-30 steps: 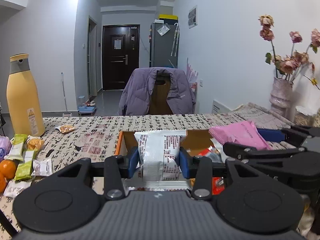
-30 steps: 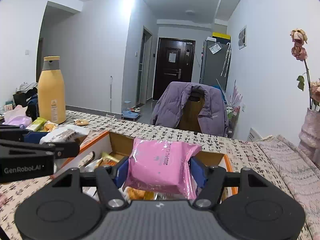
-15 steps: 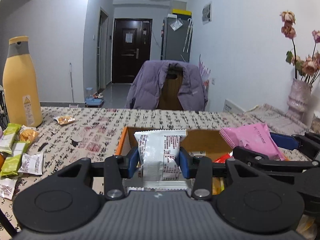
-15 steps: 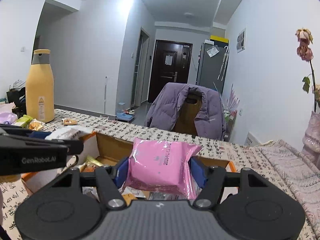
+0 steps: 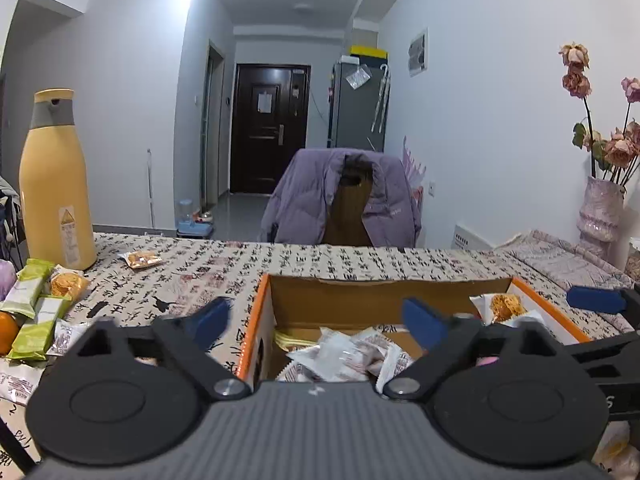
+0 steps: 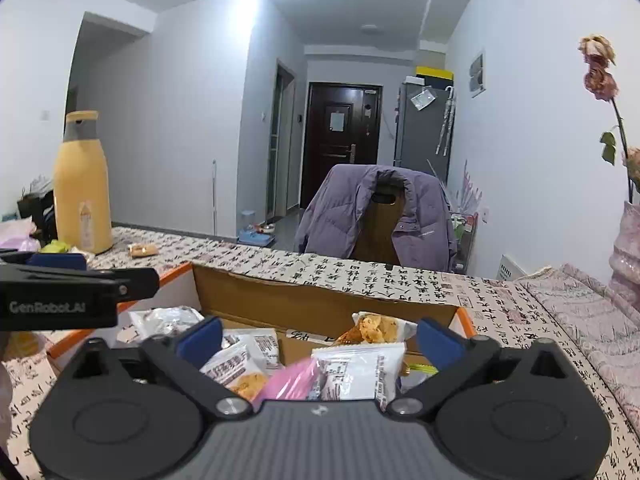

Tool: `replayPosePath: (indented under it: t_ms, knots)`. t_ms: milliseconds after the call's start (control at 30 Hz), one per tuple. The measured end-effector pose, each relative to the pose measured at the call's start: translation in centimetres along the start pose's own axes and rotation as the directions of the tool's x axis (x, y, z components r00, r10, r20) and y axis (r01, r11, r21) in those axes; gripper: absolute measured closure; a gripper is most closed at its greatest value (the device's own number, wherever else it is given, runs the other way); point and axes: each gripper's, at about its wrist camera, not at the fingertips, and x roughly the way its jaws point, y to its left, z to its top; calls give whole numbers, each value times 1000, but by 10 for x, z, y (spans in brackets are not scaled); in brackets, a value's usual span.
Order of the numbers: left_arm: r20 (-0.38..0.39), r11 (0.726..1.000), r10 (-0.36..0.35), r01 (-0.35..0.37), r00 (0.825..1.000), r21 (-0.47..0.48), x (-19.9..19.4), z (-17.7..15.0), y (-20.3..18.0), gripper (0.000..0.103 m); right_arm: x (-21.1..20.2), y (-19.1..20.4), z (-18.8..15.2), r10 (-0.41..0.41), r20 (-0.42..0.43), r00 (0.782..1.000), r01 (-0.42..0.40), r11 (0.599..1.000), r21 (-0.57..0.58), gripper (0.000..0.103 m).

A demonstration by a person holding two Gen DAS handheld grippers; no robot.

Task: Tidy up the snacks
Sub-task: 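Carry the white and pink packets over the box and open both grippers, then move both grippers back from the box to the remaining packets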

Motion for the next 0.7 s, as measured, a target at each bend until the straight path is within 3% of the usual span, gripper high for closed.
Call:
replayPosePath:
  t_ms: [700]
  knots:
    - [23, 1000, 27, -27, 999, -16, -12, 16, -5, 0, -16, 1, 13, -21, -7, 1000, 21, 1000, 2, 0]
